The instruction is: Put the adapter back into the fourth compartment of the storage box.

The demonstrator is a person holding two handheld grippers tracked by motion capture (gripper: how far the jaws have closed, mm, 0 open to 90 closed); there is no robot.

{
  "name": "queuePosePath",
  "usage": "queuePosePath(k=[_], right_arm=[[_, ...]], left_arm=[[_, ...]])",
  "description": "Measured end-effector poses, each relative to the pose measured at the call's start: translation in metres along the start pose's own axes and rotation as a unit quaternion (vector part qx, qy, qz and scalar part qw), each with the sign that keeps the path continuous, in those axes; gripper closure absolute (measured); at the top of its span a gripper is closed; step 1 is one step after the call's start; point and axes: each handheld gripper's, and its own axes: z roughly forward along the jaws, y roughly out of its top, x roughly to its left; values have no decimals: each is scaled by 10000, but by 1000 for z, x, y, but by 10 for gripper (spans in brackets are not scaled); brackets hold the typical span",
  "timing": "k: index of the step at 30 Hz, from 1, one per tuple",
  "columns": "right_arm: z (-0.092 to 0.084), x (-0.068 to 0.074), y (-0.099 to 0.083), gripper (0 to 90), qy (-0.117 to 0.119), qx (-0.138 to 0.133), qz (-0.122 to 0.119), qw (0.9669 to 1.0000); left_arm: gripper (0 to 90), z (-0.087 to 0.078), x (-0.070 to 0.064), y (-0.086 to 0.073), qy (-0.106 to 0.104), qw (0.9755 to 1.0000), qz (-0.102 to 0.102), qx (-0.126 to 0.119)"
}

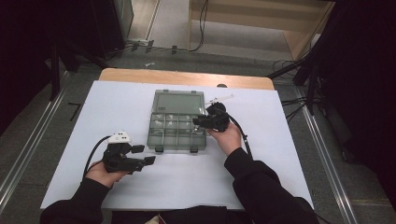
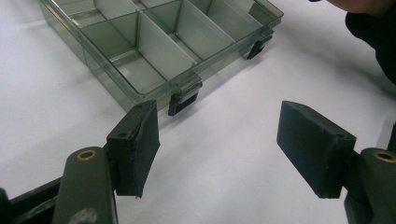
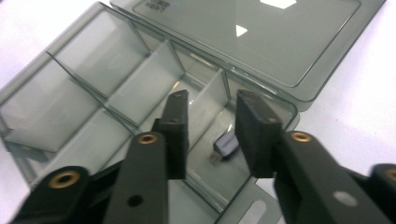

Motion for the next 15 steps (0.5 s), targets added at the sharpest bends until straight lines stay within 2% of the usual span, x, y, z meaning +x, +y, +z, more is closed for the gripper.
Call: queuePosePath(k=[4, 9, 15], right_arm=[[-5, 0, 0, 506, 234, -51, 18, 9997], [-8, 3, -3, 465, 299, -44, -60, 9995], [-16, 6, -6, 429, 432, -118, -21, 9990]], left_arm=[[301, -1, 2, 1, 24, 10000, -46, -29], [300, -2, 4, 4, 84, 9999, -108, -92], [301, 1, 7, 8, 178, 9997, -134, -99]])
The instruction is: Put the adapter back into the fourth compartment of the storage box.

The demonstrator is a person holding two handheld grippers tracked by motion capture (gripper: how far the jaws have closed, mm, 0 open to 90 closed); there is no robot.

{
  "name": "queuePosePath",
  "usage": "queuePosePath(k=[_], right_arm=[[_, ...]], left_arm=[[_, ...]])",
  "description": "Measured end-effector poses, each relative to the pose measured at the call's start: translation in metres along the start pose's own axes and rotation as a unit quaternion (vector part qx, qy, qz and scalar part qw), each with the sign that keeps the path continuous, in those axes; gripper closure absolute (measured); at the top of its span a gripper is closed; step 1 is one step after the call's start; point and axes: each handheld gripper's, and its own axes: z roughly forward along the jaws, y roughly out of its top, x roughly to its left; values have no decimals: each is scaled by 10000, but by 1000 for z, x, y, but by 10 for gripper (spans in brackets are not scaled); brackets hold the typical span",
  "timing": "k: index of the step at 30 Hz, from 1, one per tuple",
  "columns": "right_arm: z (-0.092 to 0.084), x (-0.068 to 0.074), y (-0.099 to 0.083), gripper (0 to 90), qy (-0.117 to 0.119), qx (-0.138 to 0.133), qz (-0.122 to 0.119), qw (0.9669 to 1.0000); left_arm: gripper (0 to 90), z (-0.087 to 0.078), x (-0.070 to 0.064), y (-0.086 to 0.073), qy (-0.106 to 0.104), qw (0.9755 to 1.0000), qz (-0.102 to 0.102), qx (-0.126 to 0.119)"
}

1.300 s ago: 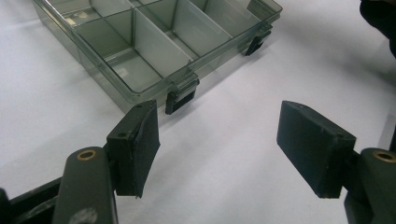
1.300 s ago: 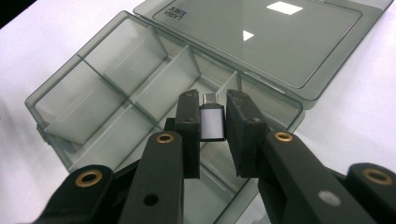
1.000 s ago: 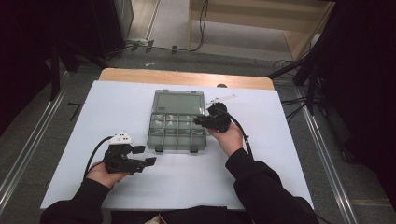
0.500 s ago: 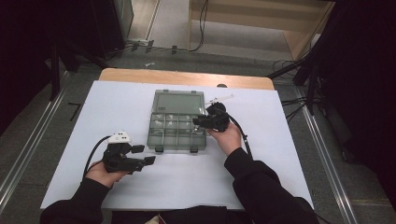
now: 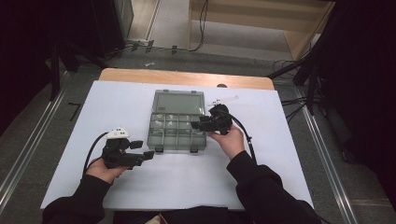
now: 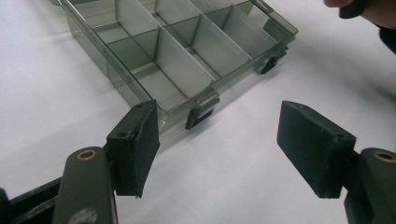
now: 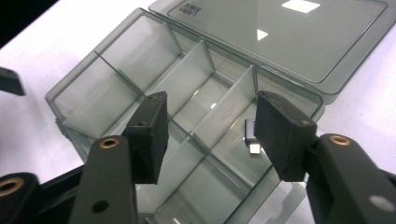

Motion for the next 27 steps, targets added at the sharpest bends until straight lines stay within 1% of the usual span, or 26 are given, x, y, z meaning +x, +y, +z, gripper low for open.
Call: queuePosePath(k=[7, 9, 11, 14, 15, 18, 27], right_arm=[[-9, 2, -7, 403, 52, -32, -4, 10000], [-11, 3, -9, 399, 24, -31, -53, 10000], [-13, 3, -10, 394, -35, 5, -106, 9999], [-16, 3, -13, 391, -16, -21, -61, 10000], [-16, 3, -13, 390, -11, -34, -57, 10000], [-19, 2, -16, 387, -22, -38, -25, 10000], [-25, -1, -23, 385, -44, -60, 54, 10000]], left_arm=[[300, 4, 3, 5, 71, 10000, -33, -34], [300, 4, 4, 7, 150, 9999, -14, -55], [300, 4, 5, 9, 194, 9997, -42, -128], [300, 5, 7, 12, 179, 9996, -101, -172], [300, 6, 9, 12, 189, 9997, -76, -165], [300, 9, 10, 14, 163, 9997, -105, -134], [300, 17, 11, 21, 135, 9998, -93, -96]])
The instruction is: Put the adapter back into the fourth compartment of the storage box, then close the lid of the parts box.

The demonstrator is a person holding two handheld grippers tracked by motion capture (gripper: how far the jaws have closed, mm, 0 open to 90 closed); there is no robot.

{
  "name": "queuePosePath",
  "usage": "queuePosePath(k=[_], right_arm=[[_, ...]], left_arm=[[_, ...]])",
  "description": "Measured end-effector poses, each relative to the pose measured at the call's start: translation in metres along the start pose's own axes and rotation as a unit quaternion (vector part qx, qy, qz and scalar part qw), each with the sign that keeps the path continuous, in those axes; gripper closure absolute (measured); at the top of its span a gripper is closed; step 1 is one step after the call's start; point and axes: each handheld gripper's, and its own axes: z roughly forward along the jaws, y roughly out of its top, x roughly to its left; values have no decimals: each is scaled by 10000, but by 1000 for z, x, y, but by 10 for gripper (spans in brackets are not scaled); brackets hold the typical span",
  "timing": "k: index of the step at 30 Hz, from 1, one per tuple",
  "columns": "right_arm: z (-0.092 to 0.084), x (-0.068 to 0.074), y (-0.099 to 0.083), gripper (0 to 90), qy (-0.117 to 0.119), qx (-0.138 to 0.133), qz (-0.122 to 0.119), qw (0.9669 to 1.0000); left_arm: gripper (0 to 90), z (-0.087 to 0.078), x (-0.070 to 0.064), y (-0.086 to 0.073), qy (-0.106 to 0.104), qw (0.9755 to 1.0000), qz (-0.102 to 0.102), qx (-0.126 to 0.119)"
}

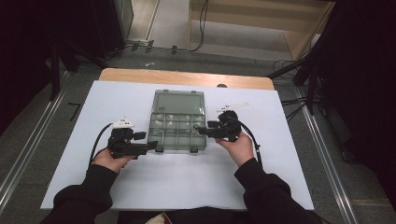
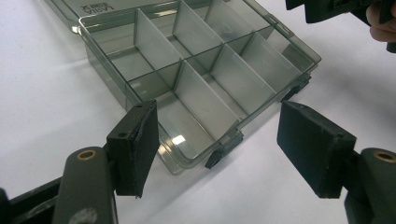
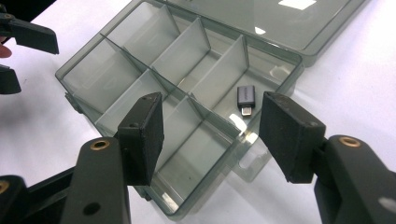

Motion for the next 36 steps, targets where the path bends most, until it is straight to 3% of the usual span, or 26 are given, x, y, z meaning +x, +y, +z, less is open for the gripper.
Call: queuePosePath(k=[15, 22, 31, 36], right_arm=[[-5, -4, -10, 383, -79, 19, 110, 9999], [-5, -5, -11, 376, -113, 14, 176, 9998], [-4, -7, -10, 365, -173, -62, 286, 9994], [-3, -9, -10, 360, -214, -130, 336, 9991]], left_arm=[[299, 10, 2, 7, -13, 10000, -18, 36], [269, 11, 8, 13, 47, 9999, -59, -122], [259, 19, 24, 19, 168, 9991, -360, -150], [259, 23, 28, 25, 360, 9981, -465, -192]])
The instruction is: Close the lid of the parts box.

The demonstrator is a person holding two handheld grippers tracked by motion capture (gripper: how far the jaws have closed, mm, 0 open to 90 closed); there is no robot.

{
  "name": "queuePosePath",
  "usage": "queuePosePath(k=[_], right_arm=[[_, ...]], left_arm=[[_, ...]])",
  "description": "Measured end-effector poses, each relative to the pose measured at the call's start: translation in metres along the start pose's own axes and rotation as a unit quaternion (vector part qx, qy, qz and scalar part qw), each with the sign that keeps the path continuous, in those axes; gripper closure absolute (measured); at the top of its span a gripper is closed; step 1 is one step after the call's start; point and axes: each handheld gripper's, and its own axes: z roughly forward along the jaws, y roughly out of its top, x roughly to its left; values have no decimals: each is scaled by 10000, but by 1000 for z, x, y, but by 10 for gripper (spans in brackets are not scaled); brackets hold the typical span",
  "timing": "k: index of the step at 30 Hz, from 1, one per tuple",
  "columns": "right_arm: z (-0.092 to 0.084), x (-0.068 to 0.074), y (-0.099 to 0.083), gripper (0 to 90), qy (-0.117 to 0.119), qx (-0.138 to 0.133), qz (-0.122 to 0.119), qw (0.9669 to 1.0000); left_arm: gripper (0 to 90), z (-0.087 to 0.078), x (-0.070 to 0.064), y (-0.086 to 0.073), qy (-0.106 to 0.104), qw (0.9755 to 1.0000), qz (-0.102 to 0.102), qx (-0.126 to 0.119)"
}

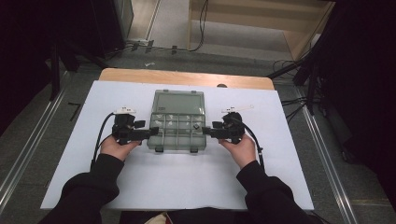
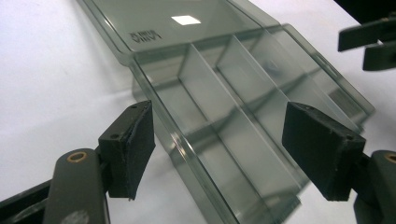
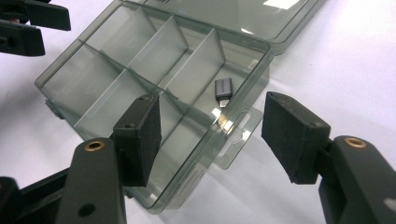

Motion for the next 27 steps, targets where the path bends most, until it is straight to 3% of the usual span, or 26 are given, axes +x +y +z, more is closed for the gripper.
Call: queuePosePath(k=[12, 15, 18, 27], right_arm=[[6, -3, 8, 353, -261, -105, 118, 9995], [8, -7, 12, 353, -141, -156, 267, 9994], [10, -9, 14, 353, -231, -195, 224, 9993], [18, -14, 25, 353, -426, -168, 205, 9987]], left_arm=[[260, 14, 4, 12, 360, 9993, 32, -127], [260, 19, 8, 16, 414, 9990, -29, -188], [262, 25, 10, 20, 553, 9984, 22, -119], [262, 36, 17, 30, 601, 9980, -54, -166]])
